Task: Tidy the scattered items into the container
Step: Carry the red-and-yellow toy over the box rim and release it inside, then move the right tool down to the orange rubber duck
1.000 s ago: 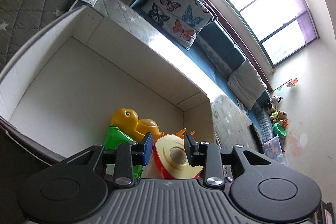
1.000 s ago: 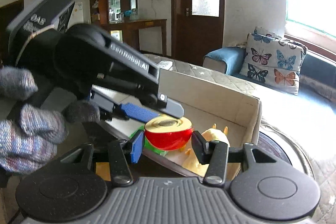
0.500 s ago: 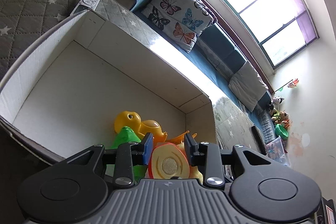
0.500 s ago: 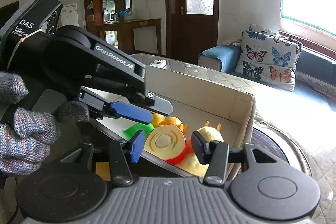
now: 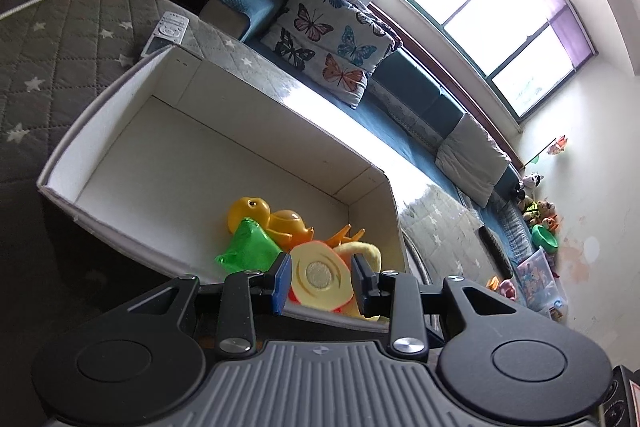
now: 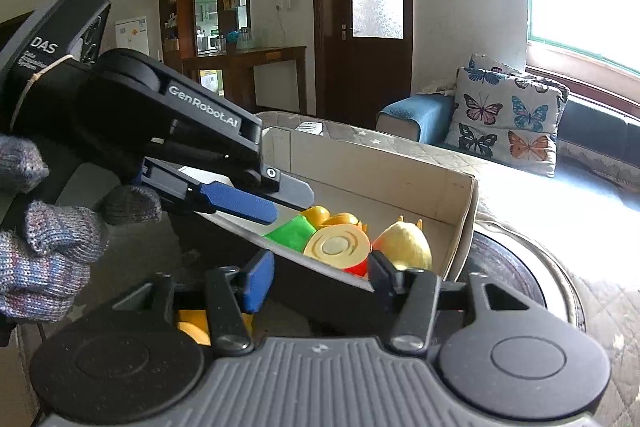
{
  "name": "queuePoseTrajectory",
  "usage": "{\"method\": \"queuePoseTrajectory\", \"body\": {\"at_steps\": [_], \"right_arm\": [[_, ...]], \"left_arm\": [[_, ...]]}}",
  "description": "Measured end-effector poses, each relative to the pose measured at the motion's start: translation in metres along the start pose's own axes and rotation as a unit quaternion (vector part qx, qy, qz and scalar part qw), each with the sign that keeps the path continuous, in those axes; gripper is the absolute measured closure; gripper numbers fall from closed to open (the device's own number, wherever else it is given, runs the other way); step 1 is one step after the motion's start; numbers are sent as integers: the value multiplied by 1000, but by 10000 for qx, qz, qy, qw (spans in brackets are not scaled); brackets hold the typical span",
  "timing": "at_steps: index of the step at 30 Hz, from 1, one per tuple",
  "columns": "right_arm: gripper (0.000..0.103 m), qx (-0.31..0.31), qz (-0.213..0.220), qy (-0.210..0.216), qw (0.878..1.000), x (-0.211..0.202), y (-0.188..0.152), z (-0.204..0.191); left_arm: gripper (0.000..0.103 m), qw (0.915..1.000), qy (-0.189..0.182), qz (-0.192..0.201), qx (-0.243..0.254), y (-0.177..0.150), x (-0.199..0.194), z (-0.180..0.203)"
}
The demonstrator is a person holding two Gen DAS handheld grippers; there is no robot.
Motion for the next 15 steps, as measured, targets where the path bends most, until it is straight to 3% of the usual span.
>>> {"method": "queuePoseTrajectory", "body": {"at_steps": [12, 15], "right_arm": [[41, 96, -2, 44, 9999, -21, -15, -14], [37, 99, -46, 71, 9999, -23, -22, -19]], "left_arm": [[69, 9996, 146, 151, 175, -22, -35, -3], [69, 9995, 215, 151, 183, -28, -41, -8]]}}
Point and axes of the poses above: each gripper's, at about its wrist camera, not at the fingertips, and x roughly the way its jaws point, z to its right, y to its top, the point moved 7 cm from there along x, roughly the way its jaws point, and after that the axes turned 3 degrees about z, right-handed, at the moved point
